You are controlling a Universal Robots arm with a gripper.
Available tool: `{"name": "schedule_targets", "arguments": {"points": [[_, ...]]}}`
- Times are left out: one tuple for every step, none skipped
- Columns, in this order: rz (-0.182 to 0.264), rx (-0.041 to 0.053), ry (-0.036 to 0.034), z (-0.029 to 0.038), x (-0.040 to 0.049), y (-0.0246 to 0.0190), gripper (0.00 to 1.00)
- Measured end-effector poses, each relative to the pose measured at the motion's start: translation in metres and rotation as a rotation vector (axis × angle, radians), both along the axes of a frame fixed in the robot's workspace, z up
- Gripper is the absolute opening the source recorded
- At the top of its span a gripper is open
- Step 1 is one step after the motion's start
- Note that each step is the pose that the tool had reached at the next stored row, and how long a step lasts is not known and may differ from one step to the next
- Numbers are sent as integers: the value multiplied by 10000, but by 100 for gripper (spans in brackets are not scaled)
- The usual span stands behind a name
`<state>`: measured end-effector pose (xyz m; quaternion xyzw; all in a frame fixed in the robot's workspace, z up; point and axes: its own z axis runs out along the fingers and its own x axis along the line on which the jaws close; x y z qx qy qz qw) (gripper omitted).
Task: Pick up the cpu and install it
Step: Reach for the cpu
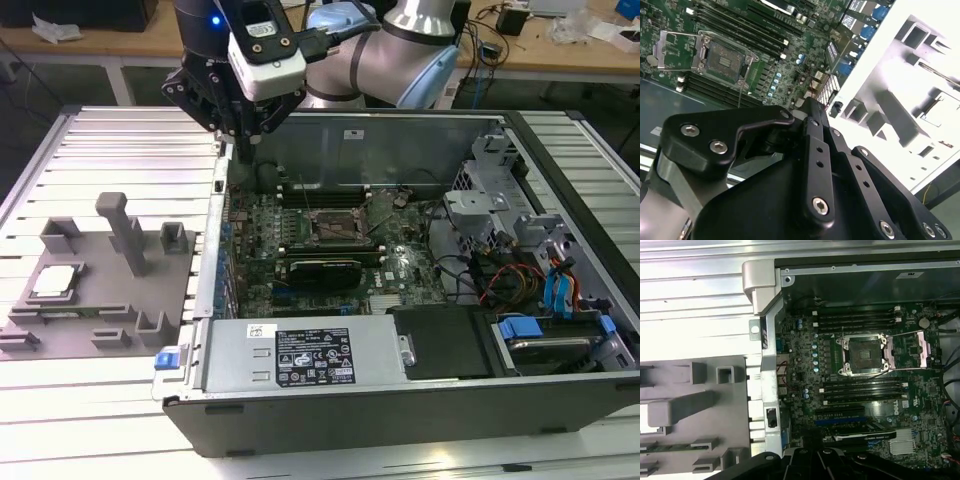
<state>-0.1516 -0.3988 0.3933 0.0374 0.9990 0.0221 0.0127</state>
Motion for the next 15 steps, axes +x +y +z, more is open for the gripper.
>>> {"name": "schedule_targets", "arguments": {"points": [[0, 0, -1, 0, -15, 0, 11], [0, 0, -4, 0, -46, 0, 11], [-1, 0, -7, 0, -79, 0, 11], [0, 0, -10, 0, -111, 0, 11], [0, 0, -13, 0, -143, 0, 11], [1, 0, -18, 0, -195, 0, 11], [0, 0, -22, 0, -229, 0, 11], [-1, 1, -25, 0, -255, 0, 11], [-1, 0, -29, 0, -289, 0, 11], [0, 1, -32, 0, -317, 0, 11], [0, 1, -35, 0, -335, 0, 11], [0, 0, -37, 0, -354, 0, 11], [0, 1, -41, 0, -384, 0, 11], [0, 0, -43, 0, -401, 0, 11], [-1, 1, -47, 0, -425, 0, 11]]}}
